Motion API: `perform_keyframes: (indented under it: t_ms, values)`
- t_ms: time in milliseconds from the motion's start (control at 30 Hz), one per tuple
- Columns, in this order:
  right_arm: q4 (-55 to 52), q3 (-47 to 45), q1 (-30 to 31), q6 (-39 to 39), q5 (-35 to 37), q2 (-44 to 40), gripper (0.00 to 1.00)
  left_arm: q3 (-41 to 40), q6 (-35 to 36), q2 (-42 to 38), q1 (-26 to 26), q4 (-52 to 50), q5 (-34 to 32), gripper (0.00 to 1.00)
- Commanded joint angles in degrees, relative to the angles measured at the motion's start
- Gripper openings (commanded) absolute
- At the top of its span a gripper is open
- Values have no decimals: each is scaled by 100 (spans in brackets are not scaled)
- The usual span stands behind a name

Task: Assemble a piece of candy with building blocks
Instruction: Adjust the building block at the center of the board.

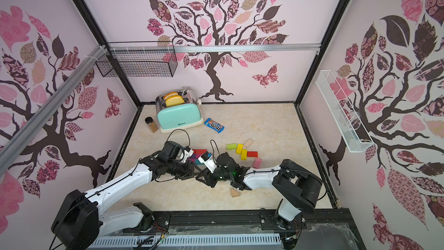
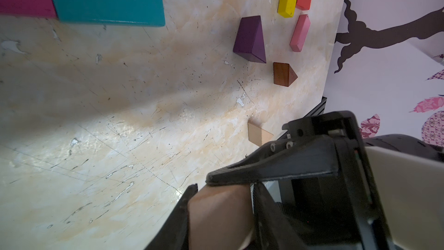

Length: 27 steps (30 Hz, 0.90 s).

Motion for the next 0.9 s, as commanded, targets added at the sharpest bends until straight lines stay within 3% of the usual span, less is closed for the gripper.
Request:
perform_keyframes:
  t_ms: [0, 267, 400, 500, 667, 867]
  values:
    - [252, 268, 2, -51, 148, -125, 17, 75, 388, 75, -97, -265, 422, 40]
    - [162, 323, 2, 13, 200, -151, 21, 145, 489, 97, -90, -306, 429, 28]
    - [72, 365, 2, 77, 276, -155, 26, 219, 493, 154, -97, -296, 357, 27]
    - [-21, 335, 4, 143, 416, -188, 33, 233, 465, 210, -88, -265, 243, 26]
    - [-100, 132, -16, 195, 672, -380, 53, 243, 542, 371, -53, -297, -124, 25]
    - [-688, -314, -23, 164, 1113, -1073, 65, 589, 1022, 715, -69, -727, -634, 25]
